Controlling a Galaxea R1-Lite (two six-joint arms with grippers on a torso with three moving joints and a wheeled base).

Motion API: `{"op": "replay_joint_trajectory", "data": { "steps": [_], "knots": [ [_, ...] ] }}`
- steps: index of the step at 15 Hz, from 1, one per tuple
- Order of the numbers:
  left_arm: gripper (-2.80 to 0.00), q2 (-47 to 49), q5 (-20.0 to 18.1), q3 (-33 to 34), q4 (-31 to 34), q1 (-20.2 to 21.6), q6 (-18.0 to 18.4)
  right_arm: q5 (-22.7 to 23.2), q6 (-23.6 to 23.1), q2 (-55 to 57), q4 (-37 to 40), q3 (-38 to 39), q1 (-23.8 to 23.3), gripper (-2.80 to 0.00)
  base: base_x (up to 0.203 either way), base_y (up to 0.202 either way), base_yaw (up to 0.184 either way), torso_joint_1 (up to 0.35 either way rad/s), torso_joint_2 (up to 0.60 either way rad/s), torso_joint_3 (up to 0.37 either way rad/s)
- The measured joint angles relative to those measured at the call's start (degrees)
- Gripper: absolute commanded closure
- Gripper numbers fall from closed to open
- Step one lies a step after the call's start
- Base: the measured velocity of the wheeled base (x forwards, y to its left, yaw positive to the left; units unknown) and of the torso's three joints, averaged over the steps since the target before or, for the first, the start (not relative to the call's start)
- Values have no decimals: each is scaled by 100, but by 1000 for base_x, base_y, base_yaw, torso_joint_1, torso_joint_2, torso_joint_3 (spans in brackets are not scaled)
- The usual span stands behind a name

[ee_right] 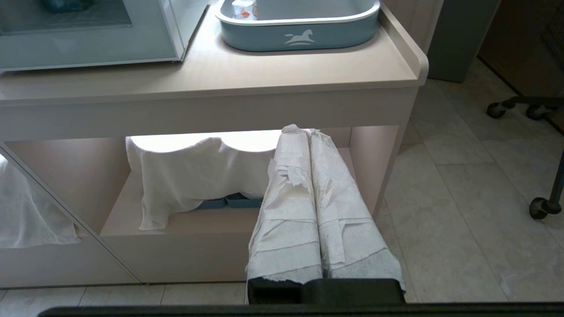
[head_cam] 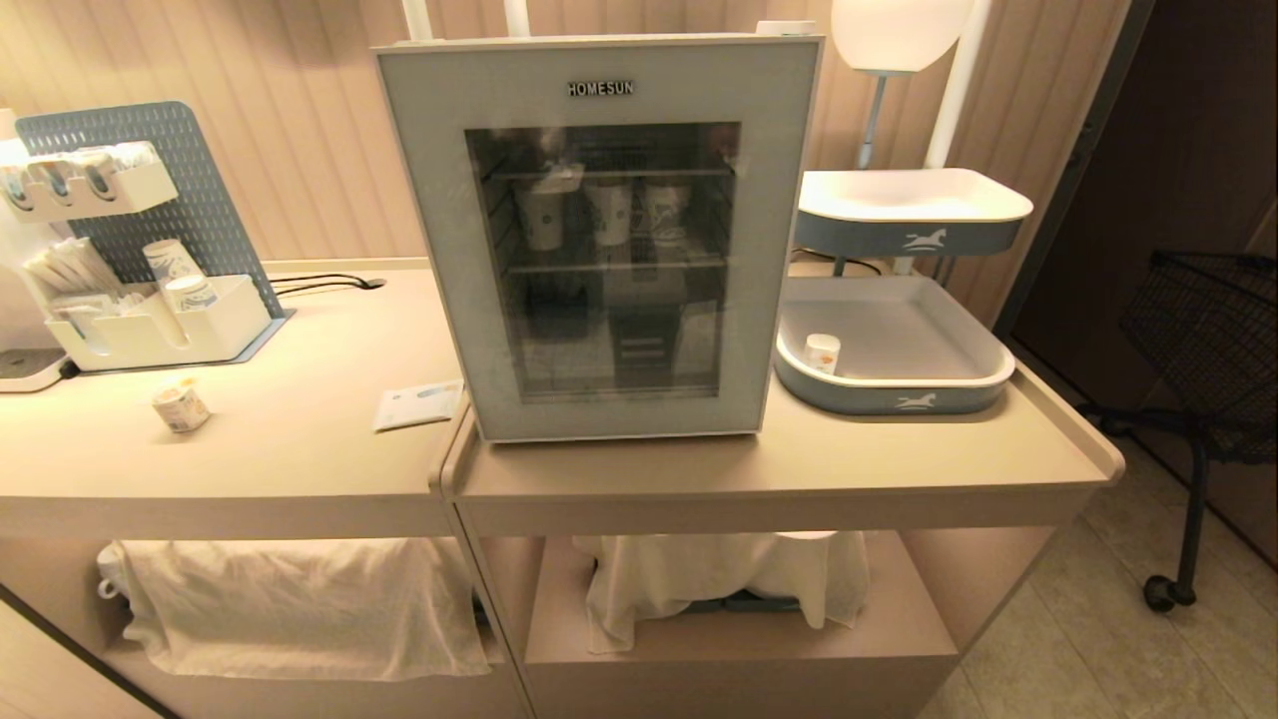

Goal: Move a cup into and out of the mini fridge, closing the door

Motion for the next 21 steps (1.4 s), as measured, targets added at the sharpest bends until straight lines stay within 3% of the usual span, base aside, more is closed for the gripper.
{"op": "replay_joint_trajectory", "data": {
  "steps": [21],
  "knots": [
    [0,0,0,0,0,0,0,5,0,0,0,0,2,0,0,0,0,0,0,0]
  ]
}}
